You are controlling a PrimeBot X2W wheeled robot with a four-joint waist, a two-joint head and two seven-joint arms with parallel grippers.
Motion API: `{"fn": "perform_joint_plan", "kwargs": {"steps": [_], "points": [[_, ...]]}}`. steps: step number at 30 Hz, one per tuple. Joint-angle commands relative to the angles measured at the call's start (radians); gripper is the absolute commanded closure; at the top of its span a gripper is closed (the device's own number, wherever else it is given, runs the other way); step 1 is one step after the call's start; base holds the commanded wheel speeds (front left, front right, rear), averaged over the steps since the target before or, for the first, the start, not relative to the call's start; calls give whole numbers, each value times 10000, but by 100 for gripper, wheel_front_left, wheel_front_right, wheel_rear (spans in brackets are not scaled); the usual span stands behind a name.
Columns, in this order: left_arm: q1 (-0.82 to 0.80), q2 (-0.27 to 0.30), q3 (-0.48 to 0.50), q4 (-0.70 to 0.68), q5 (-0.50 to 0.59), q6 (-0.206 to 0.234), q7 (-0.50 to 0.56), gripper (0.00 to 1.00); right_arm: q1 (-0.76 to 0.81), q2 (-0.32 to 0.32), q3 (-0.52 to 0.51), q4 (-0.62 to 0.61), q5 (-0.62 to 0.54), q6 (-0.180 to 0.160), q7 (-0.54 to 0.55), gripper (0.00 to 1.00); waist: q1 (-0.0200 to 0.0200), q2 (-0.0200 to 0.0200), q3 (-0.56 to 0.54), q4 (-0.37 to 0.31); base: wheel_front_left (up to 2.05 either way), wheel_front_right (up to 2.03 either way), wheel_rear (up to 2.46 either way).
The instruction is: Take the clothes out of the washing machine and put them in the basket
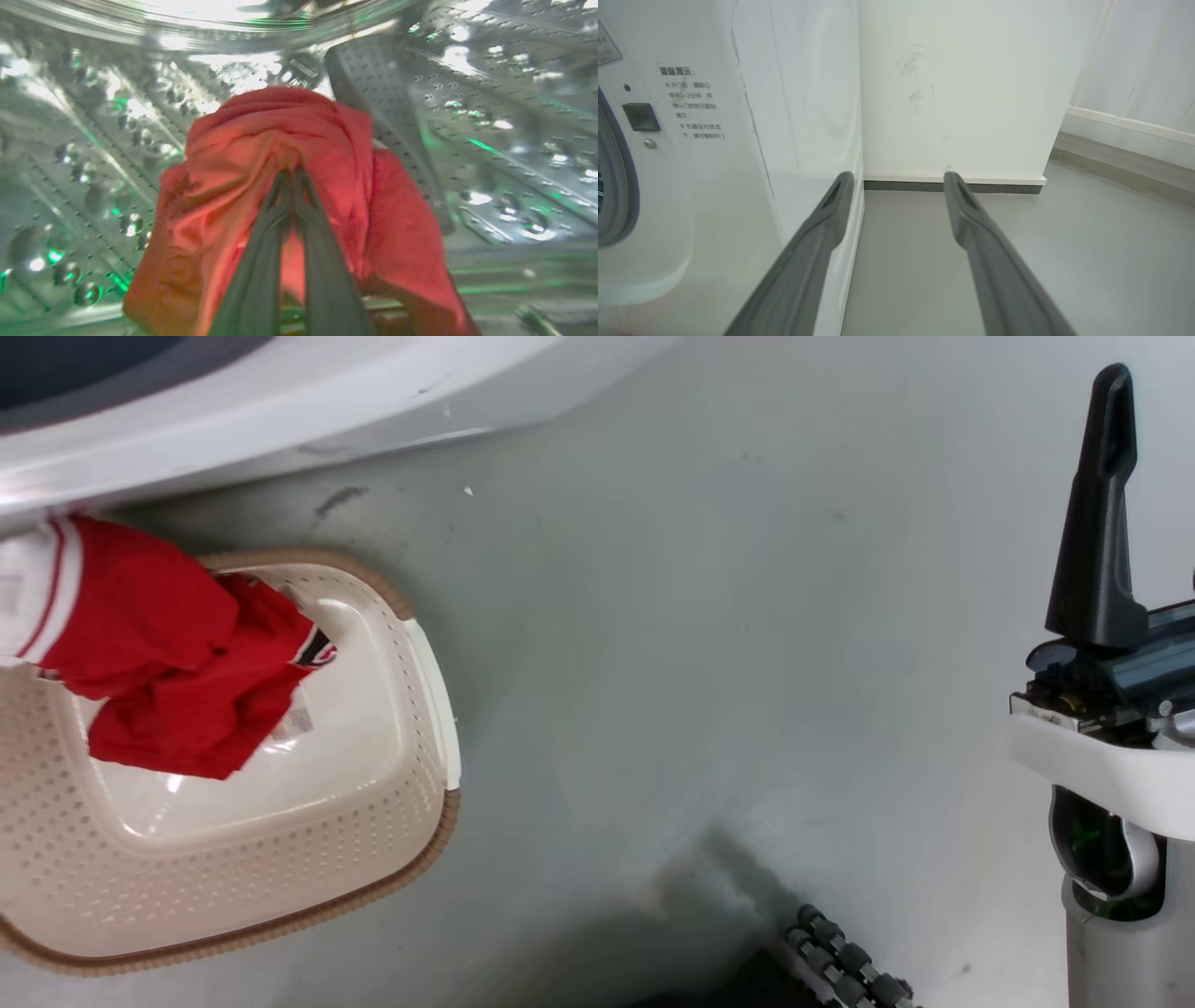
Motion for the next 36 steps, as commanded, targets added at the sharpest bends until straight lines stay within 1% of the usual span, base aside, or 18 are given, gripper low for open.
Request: {"fn": "perform_joint_plan", "kwargs": {"steps": [1, 8, 15, 24, 31, 34, 36], "points": [[344, -82, 42, 48, -165, -57, -343, 100, 174, 6, 4, 66, -114, -10, -20, 0, 0, -1, -561, 315, 0, 0, 0], [1944, -612, -257, 221, -555, -122, -1815, 100, 521, 2, 124, 289, -494, -10, -20, 0, 0, -1, -1656, 813, 0, 0, 0], [3727, -1307, -747, 223, -1203, -138, -3230, 100, 980, 2, 78, 454, -796, -10, -20, 0, 0, -1, -2679, 1188, 0, 0, 0], [5937, -1727, -1376, -132, -2180, -132, -5031, 100, 1804, 2, 67, 579, -1156, -10, -20, 0, 0, -1, -4198, 1649, 0, 0, 0], [7234, -1999, -1694, -642, -2531, -133, -5669, 100, 2252, 2, 74, 718, -1370, -10, -20, 0, 0, -1, -4981, 1962, 0, 0, 0], [7845, -2018, -1641, -1131, -2605, -112, -5768, 100, 2434, 3, 72, 762, -1429, -9, -20, 0, 0, -1, -5314, 2079, 0, 0, 0], [8344, -2061, -1556, -1750, -2579, 17, -5790, 100, 2543, 2, 81, 794, -1482, -9, -20, 0, 0, -1, -5512, 2145, 0, 0, 0]]}}
